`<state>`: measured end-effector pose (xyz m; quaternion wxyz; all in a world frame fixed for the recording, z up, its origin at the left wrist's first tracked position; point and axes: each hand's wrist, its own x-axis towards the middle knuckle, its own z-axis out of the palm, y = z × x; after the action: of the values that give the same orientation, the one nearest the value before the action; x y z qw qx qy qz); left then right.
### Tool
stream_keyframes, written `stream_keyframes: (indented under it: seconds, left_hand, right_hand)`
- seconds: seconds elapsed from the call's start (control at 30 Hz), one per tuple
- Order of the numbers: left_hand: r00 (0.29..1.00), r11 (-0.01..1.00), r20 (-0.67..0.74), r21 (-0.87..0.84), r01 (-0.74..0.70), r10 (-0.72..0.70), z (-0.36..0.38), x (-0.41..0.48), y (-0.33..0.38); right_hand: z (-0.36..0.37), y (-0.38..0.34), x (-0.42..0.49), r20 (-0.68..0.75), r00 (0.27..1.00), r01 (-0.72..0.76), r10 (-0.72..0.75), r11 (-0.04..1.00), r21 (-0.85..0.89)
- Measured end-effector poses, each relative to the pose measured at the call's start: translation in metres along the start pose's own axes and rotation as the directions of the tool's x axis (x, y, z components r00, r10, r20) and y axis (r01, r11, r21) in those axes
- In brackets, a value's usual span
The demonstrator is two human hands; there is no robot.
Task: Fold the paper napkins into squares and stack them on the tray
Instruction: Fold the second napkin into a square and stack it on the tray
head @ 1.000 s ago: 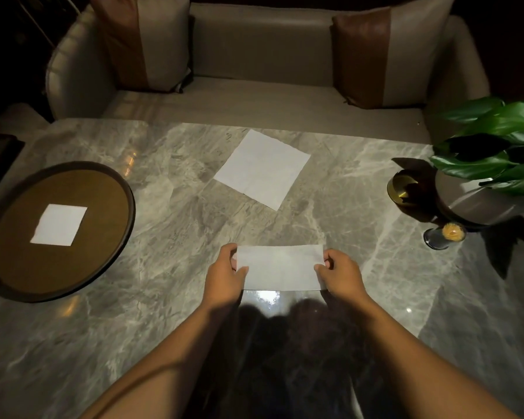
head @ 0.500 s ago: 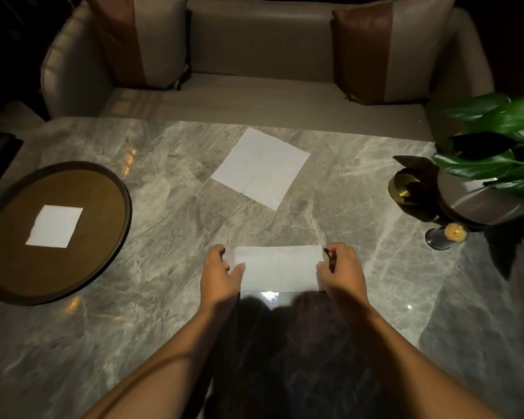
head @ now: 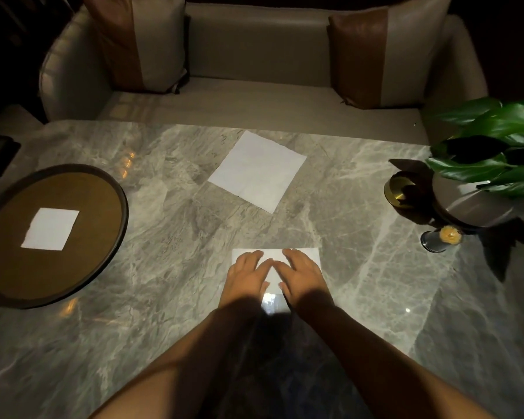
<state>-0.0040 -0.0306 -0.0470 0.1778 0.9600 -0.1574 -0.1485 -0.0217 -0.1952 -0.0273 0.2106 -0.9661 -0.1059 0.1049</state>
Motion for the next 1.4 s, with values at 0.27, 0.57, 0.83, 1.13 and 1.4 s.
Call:
stream_keyframes:
  seconds: [0.27, 0.57, 0.83, 1.13, 1.4]
  left_hand:
    - [0.984, 0.991, 0.17, 0.135, 0.024, -0.047, -0.004, -0.002, -0.039]
    - [0.984, 0.981, 0.113, 0.155, 0.121, -0.139, -0.021, -0.022, -0.073]
    - [0.977, 0.983, 0.135, 0.103, 0.151, -0.165, -0.026, -0.019, -0.067]
    - [0.987, 0.989, 0.119, 0.109, 0.096, -0.109, -0.019, 0.002, -0.011]
    - [0.972, 0.976, 0.135, 0.129, 0.174, -0.191, -0.02, -0.014, -0.046]
  right_hand:
    - [0.017, 0.045, -0.004, 0.129, 0.988, -0.068, 0.084, 0.99, -0.12]
    - [0.009, 0.084, -0.014, 0.137, 0.973, -0.17, 0.188, 0.977, -0.131]
    - [-0.001, 0.069, -0.009, 0.173, 0.951, -0.234, 0.257, 0.962, -0.14]
    - [0.015, 0.02, 0.014, 0.165, 0.98, -0.072, 0.107, 0.976, -0.207]
    - [0.011, 0.05, 0.008, 0.186, 0.968, -0.13, 0.167, 0.972, -0.196]
